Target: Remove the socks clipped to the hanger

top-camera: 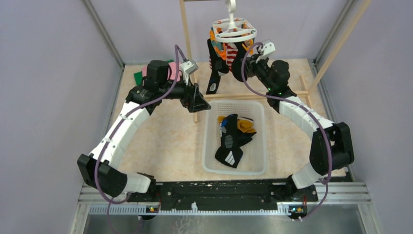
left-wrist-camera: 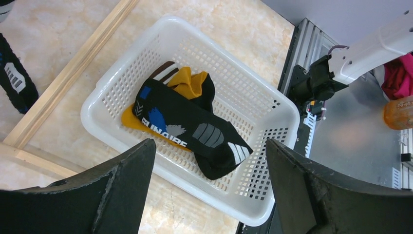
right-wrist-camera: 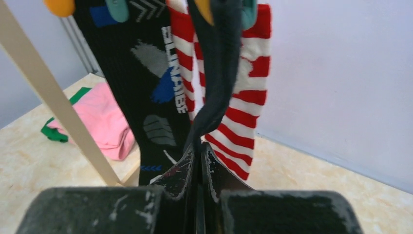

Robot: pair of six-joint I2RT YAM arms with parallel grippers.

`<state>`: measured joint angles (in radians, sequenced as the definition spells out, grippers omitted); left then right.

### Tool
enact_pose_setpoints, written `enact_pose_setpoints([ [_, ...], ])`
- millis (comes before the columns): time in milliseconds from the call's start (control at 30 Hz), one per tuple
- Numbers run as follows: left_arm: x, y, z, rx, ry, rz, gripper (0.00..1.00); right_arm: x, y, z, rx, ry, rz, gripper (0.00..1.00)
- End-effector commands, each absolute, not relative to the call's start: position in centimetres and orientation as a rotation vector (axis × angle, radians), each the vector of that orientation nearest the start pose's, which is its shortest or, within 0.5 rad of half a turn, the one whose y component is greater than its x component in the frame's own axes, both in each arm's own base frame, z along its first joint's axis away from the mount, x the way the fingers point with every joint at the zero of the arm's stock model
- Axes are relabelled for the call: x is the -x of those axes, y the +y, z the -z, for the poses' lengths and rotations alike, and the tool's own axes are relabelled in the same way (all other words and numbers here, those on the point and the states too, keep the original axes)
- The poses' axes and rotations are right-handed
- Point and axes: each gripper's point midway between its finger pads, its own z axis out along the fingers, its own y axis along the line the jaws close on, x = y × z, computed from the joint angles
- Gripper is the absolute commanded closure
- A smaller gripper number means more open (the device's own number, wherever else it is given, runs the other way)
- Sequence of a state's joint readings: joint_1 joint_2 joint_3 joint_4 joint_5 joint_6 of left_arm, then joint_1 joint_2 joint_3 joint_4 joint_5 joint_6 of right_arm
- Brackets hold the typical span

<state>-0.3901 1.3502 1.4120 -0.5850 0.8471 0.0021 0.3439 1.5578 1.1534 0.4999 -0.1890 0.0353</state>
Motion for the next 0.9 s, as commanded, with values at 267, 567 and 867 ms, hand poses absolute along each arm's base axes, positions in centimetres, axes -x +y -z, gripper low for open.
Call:
enact_pose_setpoints([
  [267,-26.3,-24.8,-34.5,-0.892,1.793,1.132,0.12,-39.6,20.4,-38.0,0.435,1.276,-0.584,1.0],
  [567,-25.5,-24.4,-36.3,-0.854,1.78,1.229,0.12,-34.0,22.8,-38.8,0.457,1.314,-0.814,1.0],
  [867,-25.5,-24.0,-37.3,-0.843,1.758,1.261,0.11,-29.6,28.3,-40.2,0.554,1.346,-0.904,1.0],
])
